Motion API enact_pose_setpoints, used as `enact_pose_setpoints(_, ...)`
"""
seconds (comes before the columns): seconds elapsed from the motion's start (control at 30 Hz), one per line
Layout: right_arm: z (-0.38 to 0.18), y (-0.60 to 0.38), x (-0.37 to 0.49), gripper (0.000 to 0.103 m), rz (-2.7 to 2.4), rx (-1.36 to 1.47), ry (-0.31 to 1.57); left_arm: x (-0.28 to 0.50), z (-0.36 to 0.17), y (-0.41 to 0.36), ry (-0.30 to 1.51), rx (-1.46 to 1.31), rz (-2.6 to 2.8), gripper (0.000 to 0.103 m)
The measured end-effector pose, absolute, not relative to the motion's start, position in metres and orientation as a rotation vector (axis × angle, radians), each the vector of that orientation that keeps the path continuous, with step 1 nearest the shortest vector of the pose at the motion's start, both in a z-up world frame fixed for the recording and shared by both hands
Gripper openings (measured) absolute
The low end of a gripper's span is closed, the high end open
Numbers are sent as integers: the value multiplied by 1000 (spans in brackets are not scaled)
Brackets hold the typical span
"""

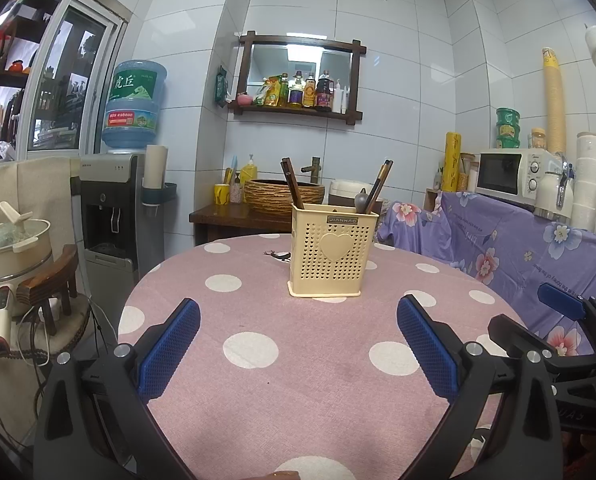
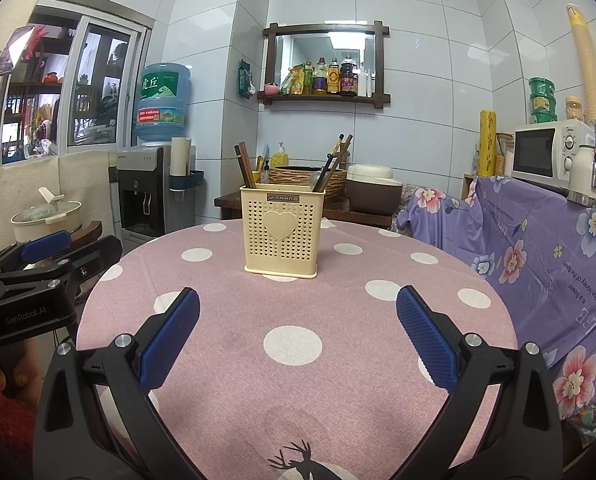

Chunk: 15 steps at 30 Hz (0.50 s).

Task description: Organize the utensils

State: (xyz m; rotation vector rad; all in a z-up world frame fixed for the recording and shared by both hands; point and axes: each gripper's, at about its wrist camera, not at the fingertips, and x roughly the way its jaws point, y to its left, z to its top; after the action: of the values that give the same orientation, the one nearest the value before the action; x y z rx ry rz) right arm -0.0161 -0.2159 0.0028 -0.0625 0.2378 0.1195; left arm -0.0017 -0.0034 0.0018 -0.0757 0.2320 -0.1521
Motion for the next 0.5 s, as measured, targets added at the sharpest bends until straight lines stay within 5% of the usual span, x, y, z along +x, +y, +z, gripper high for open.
enact_pose_setpoints(0.5, 2, -217, -16, 97, 118, -61, 242, -1, 2, -3, 234, -75, -153, 98)
